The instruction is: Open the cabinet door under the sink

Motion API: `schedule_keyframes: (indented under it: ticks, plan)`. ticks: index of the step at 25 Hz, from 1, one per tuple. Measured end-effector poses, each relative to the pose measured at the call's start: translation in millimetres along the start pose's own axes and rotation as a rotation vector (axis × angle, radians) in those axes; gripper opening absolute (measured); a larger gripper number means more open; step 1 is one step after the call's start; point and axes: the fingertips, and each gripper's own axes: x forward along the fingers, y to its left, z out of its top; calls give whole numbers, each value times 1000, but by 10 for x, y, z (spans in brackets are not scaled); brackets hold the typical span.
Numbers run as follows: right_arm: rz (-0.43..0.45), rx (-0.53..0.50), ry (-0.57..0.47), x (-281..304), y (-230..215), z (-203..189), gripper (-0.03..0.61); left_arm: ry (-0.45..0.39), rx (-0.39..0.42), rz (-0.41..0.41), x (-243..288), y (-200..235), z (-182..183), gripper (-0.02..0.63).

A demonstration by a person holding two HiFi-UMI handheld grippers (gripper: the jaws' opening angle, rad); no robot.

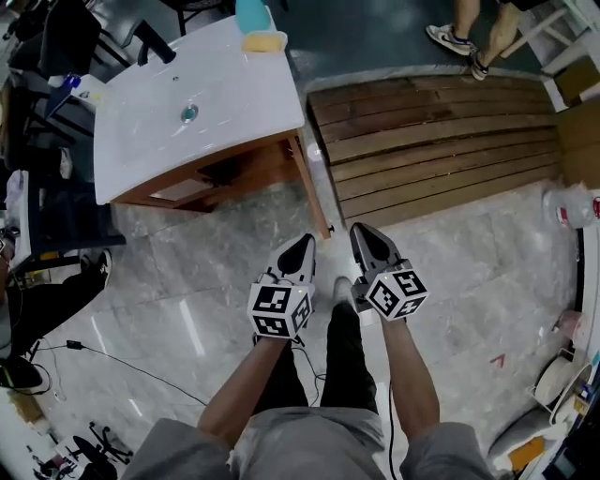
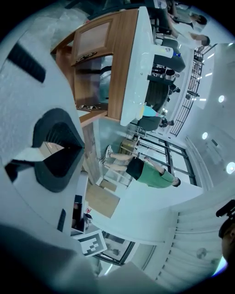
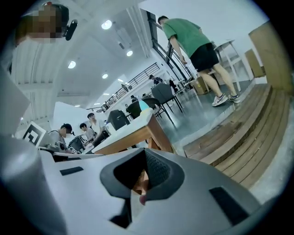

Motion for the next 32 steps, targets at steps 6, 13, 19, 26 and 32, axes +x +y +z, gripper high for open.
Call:
schedule_keyframes:
  ticks: [6,13,19,26,32]
  plan:
    - [8,-35,-54,-91,263,392,9,-40,59,-42,-181,-187,399,8]
    - [13,-88,-123,-346,678,858,9,-89,100,-63,-494,-391,838,8]
    - [19,-137,-167,-552,968,1171,9,-147,151,-82,-786,-571,1204,8]
    - [30,-180,-234,-804,1350,1565,9,-218,216,-112,-1131,-817,1581,8]
    - [45,-234,-300,-1005,1734,1938,9,-299,285,-138,-1449,-1024,2021,8]
